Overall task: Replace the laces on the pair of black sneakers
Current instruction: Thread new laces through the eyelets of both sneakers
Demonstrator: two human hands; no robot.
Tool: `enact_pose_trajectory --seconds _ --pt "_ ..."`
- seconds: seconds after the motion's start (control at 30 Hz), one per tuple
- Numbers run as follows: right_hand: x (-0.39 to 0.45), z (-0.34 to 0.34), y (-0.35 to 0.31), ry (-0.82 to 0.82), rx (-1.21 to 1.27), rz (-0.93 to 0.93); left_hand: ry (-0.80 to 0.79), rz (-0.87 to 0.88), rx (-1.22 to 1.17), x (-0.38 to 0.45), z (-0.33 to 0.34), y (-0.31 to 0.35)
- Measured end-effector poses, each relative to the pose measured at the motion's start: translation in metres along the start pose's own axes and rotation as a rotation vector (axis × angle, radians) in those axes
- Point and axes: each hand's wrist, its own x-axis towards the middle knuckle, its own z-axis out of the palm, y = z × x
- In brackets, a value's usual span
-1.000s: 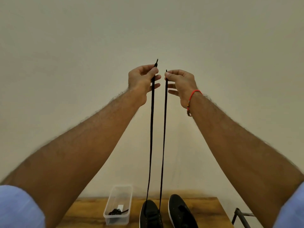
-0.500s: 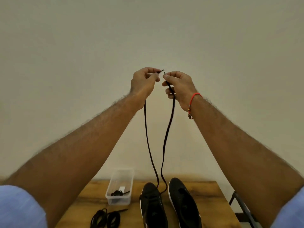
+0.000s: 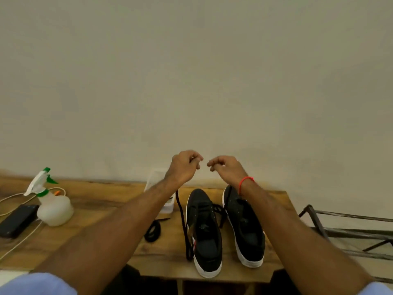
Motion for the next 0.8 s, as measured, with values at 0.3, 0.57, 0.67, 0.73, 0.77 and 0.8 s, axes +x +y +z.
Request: enact_pose_trajectory --seconds 0.3,0.57,0.67,0.73,0.77,0.8 --pt "-0.012 0.066 0.121 -0.173 -0.496 0.078 -0.254 -0.279 0.253 -0.044 0.075 -0.095" --pt "-0.003 0.065 0.125 -0.155 -0.723 0.039 -0.269 -0.258 0.354 -0.043 0.099 -0.105" --pt "-0.004 0.057 0.126 -0.149 -0.730 0.065 -0.246 -0.245 0.331 -0.043 0.092 -0.108" --pt "-0.002 0.050 0.125 -0.138 -0.718 0.077 -0.238 -0.251 0.307 -0.041 0.088 -0.113" --pt "0.000 0.046 0.125 -0.140 -0.705 0.092 -0.232 -0.252 0.298 -0.042 0.086 -0.114" --pt "0.000 0.043 0.125 -0.148 -0.685 0.115 -0.228 -0.248 0.295 -0.042 0.085 -0.114"
